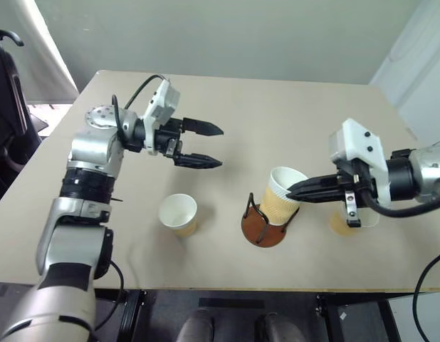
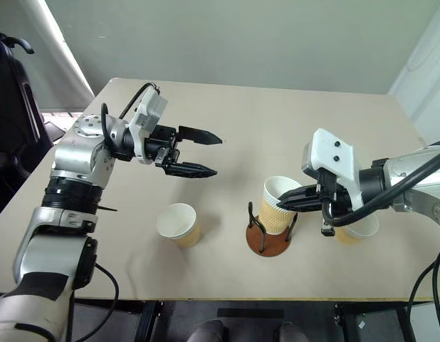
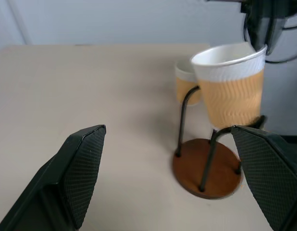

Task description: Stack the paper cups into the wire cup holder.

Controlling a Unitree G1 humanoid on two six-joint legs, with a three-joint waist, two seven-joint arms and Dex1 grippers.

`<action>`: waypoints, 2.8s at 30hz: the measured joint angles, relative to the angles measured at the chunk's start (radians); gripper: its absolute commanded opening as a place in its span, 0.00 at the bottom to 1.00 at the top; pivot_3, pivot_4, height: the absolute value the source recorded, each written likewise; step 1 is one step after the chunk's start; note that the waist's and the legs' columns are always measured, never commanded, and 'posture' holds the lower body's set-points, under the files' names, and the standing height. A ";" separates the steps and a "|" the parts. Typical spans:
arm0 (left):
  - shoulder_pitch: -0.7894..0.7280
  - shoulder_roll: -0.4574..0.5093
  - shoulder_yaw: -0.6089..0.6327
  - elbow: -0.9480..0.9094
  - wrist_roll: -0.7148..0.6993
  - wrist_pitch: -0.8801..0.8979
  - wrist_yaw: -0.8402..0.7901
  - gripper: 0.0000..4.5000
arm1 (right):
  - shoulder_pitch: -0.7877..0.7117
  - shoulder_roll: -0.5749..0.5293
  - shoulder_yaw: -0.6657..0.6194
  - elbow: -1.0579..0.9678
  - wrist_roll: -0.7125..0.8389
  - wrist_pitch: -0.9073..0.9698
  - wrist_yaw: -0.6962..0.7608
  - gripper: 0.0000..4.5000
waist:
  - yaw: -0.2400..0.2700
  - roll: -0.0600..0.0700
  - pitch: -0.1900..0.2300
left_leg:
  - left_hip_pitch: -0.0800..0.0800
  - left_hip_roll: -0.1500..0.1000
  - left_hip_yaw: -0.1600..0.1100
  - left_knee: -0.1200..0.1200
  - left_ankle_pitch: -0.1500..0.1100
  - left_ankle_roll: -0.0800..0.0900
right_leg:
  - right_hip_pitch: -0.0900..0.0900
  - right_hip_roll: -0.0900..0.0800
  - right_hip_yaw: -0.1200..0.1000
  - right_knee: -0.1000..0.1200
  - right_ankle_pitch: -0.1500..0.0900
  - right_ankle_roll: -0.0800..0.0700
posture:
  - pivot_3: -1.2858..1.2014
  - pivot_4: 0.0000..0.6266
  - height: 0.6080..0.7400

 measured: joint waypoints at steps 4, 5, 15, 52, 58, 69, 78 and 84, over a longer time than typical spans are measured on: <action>0.025 0.142 -0.127 -0.134 -0.145 0.048 -0.004 1.00 | 0.003 -0.006 0.005 0.000 0.002 -0.025 -0.001 0.01 | -0.006 0.000 0.000 | 0.000 0.000 0.000 0.000 0.000 0.000 | -0.001 0.001 0.000 0.001 0.000 0.000 | 0.52 0.24 1.00; 0.027 0.177 -0.155 -0.157 -0.176 0.052 -0.004 1.00 | 0.003 -0.006 0.010 0.000 0.002 -0.031 -0.001 0.01 | -0.006 0.000 0.000 | 0.000 0.000 0.000 0.000 0.000 0.000 | -0.001 0.001 0.000 0.001 0.000 0.000 | 0.52 0.24 1.00; 0.026 0.318 -0.323 -0.225 -0.329 0.052 -0.005 1.00 | 0.020 -0.008 0.059 -0.001 -0.017 -0.092 -0.003 0.01 | -0.007 0.000 0.000 | 0.000 0.000 -0.001 0.000 0.000 0.000 | -0.001 0.000 0.000 0.003 0.000 0.000 | 0.52 0.24 1.00; 0.040 0.271 -0.283 -0.203 -0.329 0.043 -0.005 1.00 | 0.657 -0.339 -0.168 0.237 -0.447 -0.580 0.238 0.28 | -0.008 0.000 0.000 | 0.002 0.001 0.001 0.001 0.000 0.000 | 0.000 -0.001 0.001 0.007 0.000 -0.001 | 0.52 0.24 1.00; 0.042 0.262 -0.276 -0.206 -0.326 0.049 -0.005 1.00 | 0.658 -0.303 -0.103 0.275 -0.502 -0.641 0.228 0.28 | -0.008 0.000 0.000 | 0.002 0.000 0.001 0.001 0.000 0.000 | 0.000 -0.001 0.001 0.007 0.000 -0.001 | 0.52 0.24 1.00; 0.043 0.258 -0.268 -0.207 -0.325 0.056 -0.005 1.00 | 0.644 -0.255 -0.022 0.329 -0.590 -0.700 0.209 0.28 | -0.008 0.000 0.000 | 0.002 0.001 0.001 0.001 0.000 0.000 | 0.001 -0.001 0.001 0.007 0.000 -0.001 | 0.52 0.24 1.00; 0.043 0.255 -0.268 -0.207 -0.320 0.056 -0.006 1.00 | 0.573 -0.193 0.090 0.358 -0.652 -0.716 0.195 0.00 | -0.010 0.000 0.000 | 0.002 0.001 0.001 0.002 0.000 0.000 | 0.001 -0.001 0.001 0.007 0.000 -0.001 | 0.52 0.24 1.00; 0.043 0.254 -0.267 -0.207 -0.308 0.055 -0.006 1.00 | 0.528 -0.173 0.108 0.360 -0.668 -0.712 0.196 0.00 | -0.010 0.000 0.000 | 0.002 0.001 0.001 0.002 0.000 0.000 | 0.001 -0.001 0.001 0.007 0.000 -0.001 | 0.52 0.24 1.00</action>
